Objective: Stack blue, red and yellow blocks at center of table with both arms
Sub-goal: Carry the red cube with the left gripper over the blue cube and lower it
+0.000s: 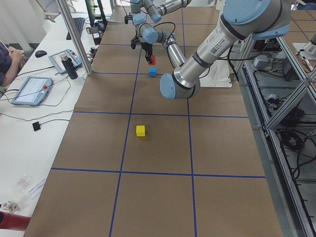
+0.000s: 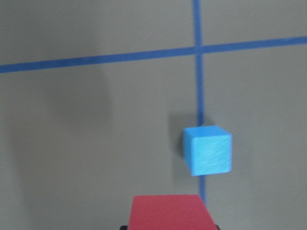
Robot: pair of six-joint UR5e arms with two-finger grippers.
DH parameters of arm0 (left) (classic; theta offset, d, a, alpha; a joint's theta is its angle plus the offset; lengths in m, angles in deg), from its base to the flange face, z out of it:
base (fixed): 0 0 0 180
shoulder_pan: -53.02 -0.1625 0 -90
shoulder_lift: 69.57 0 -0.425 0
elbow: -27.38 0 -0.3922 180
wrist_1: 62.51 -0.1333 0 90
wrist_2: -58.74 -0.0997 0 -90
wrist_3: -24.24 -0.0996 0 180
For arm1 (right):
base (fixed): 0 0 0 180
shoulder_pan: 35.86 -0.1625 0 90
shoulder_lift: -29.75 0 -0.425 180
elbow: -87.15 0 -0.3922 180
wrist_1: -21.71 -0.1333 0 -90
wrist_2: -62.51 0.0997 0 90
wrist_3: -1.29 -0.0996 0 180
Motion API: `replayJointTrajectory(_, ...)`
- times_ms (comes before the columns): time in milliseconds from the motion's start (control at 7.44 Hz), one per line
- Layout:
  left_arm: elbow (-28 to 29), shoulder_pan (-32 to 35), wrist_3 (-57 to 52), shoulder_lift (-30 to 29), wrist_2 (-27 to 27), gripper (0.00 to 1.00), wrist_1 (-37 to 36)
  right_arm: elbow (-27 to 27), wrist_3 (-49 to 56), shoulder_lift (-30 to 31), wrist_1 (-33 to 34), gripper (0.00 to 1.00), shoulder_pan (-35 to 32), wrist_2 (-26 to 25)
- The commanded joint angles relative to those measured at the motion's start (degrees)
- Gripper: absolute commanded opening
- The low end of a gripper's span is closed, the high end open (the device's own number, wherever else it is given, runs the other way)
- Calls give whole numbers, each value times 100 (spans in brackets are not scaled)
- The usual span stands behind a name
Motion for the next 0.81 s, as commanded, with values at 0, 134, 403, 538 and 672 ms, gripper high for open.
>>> replayJointTrajectory(0, 533, -118, 258, -194, -19, 0, 456, 0, 655, 261, 8, 99, -410, 45)
replayJointTrajectory(134, 595, -162, 249, -194, -27, 0, 465, 0, 726, 296, 17, 99, -482, 45)
replayJointTrajectory(403, 605, -320, 249, -177, -237, 0, 465, 0, 771, 305, 26, 99, -553, 45)
replayJointTrajectory(538, 631, -355, 249, -177, -256, 0, 456, 0, 867, 358, 17, 99, -553, 45)
replayJointTrajectory(672, 631, -373, 249, -194, -543, 0, 465, 0, 868, 350, 17, 99, -553, 37)
